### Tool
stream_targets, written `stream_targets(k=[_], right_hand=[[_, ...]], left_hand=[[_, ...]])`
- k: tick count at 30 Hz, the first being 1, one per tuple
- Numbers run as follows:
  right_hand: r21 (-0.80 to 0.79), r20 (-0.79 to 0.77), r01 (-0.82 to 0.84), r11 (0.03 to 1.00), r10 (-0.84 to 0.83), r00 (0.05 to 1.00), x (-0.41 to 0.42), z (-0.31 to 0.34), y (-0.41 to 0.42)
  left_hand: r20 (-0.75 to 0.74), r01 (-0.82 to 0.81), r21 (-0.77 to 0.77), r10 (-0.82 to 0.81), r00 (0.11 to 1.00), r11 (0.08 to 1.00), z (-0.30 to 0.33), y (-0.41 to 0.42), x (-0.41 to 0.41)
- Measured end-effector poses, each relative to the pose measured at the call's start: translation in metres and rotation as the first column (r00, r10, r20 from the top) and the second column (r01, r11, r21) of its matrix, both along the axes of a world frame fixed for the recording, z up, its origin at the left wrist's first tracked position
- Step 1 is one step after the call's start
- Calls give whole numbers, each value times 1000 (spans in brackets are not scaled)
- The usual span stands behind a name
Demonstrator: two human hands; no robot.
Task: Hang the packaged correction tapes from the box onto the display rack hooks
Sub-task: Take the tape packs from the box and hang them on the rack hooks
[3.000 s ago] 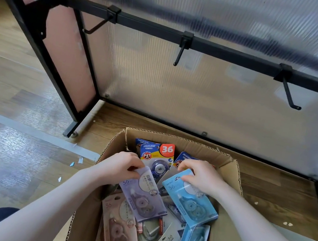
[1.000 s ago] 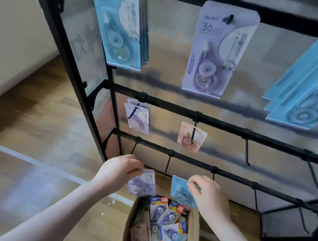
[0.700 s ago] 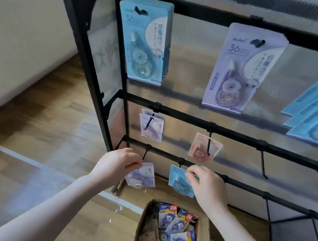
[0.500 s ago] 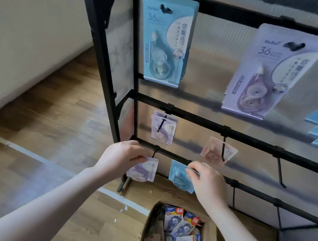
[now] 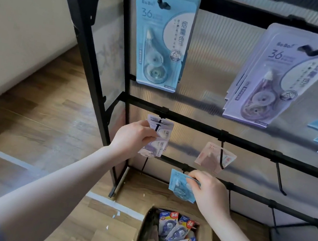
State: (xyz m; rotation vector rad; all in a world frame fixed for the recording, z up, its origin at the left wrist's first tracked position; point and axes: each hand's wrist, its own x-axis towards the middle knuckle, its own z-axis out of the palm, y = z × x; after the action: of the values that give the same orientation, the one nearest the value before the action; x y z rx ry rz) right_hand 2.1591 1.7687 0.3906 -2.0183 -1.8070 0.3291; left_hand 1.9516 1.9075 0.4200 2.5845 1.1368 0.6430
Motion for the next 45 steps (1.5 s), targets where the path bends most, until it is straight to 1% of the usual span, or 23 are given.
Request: stream_targets(k=[5,9,15,20,22,26,30,34,39,42,45], right_hand=[[-5,8,31,1000,-31,999,12,-4,2],[-20,2,38,999,-38,999,15,-8,0],[-45,0,40,998,-40,999,23,-10,-6],[-52,8,18,999,-17,1000,27,-11,-11],[-60,8,11,998,-11,1000,28,-13,-13],[-67,22,14,998,-12,1000,31,-11,-14],[-81,42,24,996,-21,999,40,-5,-19],[-93,59,51,994,-46,997,49,4,-31],[-80,81,114,990,-108,991,64,25,-49],[-71,92,154,986,-147,985,78,39,-66],[-54,96,194,979,-188,977,94,51,-83]], left_hand=[[-18,-9,-42,9,1000,999,-15,8,6],[0,52,-86,-53,999,995,-20,14,3],[-123,119,-176,-142,982,977,-17,30,0],[-191,102,-211,-143,971,972,-14,39,2],[-206,86,-184,-125,970,979,-13,40,5],[-197,103,-59,-113,974,993,-13,43,11],[-181,51,15,-48,982,999,-15,42,16],[-133,-14,35,18,991,999,-13,37,20],[-72,-44,114,52,996,993,3,17,33],[-59,-19,79,23,998,997,6,-10,44],[-31,29,86,-26,999,996,11,-35,60]])
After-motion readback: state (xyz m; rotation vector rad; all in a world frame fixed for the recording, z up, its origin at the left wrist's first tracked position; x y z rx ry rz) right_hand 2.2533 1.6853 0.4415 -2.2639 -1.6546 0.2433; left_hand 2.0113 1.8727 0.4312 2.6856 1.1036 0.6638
